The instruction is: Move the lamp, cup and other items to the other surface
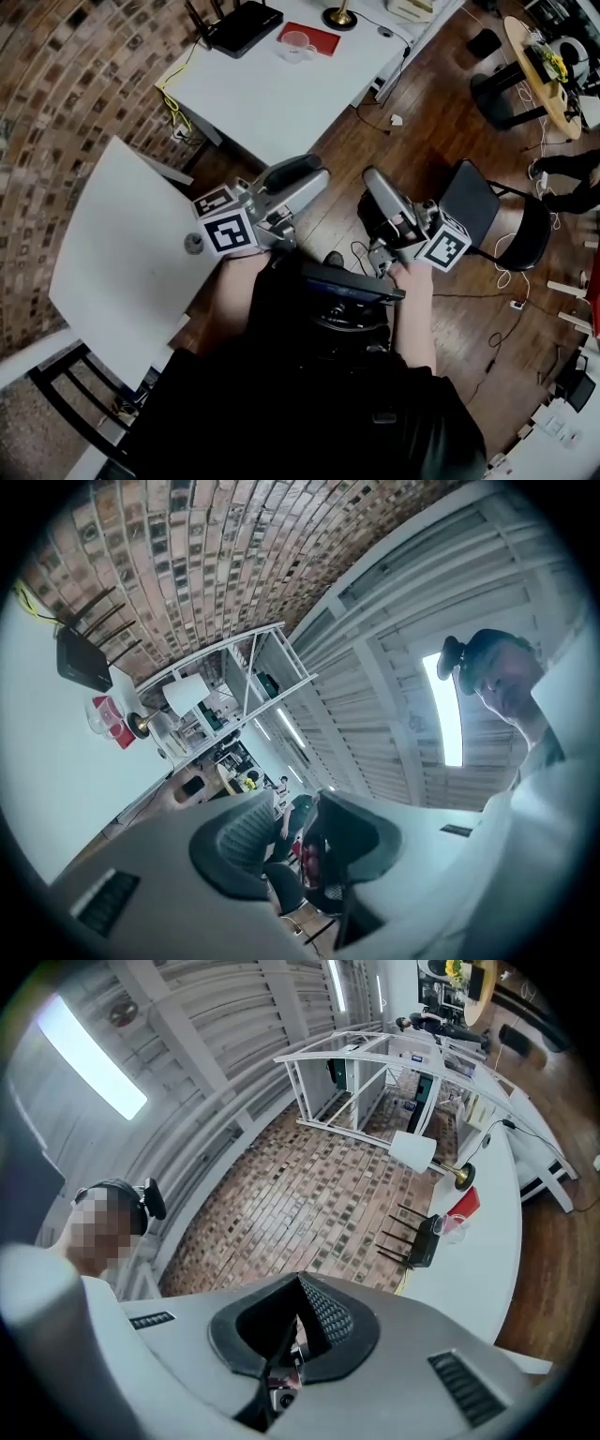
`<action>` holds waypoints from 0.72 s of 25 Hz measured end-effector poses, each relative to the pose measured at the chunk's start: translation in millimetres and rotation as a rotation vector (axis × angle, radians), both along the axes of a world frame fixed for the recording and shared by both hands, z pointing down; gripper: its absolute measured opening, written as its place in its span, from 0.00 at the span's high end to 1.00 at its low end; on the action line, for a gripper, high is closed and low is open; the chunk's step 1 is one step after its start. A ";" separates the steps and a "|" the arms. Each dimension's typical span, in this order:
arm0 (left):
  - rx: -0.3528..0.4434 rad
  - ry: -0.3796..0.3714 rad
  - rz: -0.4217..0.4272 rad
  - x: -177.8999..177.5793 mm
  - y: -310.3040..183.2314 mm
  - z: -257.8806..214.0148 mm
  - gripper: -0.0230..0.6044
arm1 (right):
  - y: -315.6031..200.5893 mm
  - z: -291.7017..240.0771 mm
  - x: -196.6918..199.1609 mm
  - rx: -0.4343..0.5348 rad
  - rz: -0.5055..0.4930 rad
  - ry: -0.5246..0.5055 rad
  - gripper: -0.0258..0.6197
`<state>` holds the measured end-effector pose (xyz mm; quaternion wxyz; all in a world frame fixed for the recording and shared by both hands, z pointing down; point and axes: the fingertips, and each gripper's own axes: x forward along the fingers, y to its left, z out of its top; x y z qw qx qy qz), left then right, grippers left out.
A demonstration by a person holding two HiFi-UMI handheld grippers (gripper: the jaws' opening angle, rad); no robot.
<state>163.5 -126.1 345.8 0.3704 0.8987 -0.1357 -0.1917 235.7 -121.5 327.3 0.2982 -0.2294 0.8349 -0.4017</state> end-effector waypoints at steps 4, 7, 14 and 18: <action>0.004 -0.008 -0.006 13.6 9.4 -2.4 0.72 | 10.8 -2.6 12.3 0.019 -0.011 0.008 0.94; 0.002 -0.016 -0.004 34.2 20.5 -3.6 0.72 | 22.4 -4.9 31.3 0.020 -0.018 -0.005 0.94; -0.002 -0.038 -0.017 68.1 43.6 -5.1 0.72 | 42.0 -2.0 66.4 0.024 -0.031 -0.017 0.94; -0.005 -0.047 -0.034 79.6 54.5 -5.8 0.72 | 51.7 -2.8 78.1 0.033 -0.049 -0.018 0.94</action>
